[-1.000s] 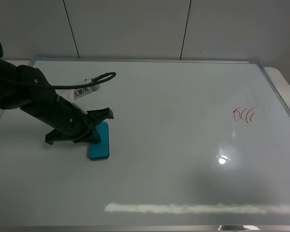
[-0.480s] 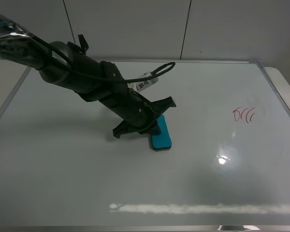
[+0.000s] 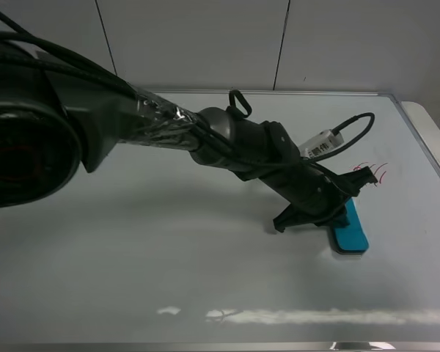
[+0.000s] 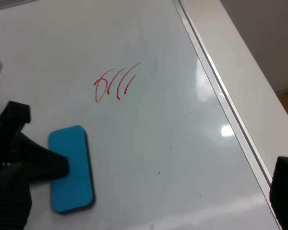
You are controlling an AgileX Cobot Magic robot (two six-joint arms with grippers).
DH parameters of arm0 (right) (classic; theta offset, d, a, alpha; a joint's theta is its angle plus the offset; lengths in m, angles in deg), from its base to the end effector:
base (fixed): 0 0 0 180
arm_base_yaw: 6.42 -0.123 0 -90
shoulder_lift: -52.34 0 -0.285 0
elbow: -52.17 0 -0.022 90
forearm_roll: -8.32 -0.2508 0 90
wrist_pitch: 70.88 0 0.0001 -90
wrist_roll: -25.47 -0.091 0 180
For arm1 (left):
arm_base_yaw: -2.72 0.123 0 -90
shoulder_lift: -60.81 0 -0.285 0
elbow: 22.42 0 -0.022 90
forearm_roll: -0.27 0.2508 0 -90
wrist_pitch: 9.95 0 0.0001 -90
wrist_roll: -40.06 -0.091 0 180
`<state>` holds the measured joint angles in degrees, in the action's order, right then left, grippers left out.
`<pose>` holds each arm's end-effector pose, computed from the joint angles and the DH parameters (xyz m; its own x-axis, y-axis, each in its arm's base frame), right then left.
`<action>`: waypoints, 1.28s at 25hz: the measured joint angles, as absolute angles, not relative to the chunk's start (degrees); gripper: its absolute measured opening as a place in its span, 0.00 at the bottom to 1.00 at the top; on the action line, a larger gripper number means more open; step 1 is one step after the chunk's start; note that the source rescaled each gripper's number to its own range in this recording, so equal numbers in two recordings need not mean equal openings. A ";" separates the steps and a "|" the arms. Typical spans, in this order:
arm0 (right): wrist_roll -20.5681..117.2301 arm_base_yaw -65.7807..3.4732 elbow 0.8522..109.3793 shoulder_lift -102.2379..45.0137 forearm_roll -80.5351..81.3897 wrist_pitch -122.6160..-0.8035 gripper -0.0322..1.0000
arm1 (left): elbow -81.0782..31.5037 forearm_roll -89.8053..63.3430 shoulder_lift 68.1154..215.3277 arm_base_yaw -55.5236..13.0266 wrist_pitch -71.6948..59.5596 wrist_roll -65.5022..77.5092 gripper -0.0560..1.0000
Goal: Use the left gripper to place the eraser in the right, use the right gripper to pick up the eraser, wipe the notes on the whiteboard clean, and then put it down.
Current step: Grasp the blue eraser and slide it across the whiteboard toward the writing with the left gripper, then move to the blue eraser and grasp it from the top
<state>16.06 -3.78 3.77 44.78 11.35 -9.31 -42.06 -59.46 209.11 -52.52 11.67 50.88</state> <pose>-0.0066 -0.0039 0.2771 -0.4447 0.1591 -0.8815 0.1503 0.9834 0.1017 0.2655 -0.4335 0.0672 -0.9929 -0.1184 -0.0067 -0.0813 0.7212 -0.6879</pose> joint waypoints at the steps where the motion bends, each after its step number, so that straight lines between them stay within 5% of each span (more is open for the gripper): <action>1: 16.06 -3.78 3.77 44.78 11.35 -9.31 1.00 | -44.72 -59.77 210.36 -53.11 12.54 49.34 0.05; 7: 16.06 -3.78 3.77 44.78 11.35 -9.31 1.00 | -52.65 -59.92 214.57 -54.09 15.98 44.16 0.05; 19: 16.06 -3.78 3.77 44.78 11.35 -9.31 1.00 | -48.49 -41.03 203.70 -50.99 16.90 43.97 0.05; 32: 16.06 -3.78 3.77 44.78 11.35 -9.31 1.00 | -9.07 -13.67 162.06 -37.47 4.41 41.64 0.06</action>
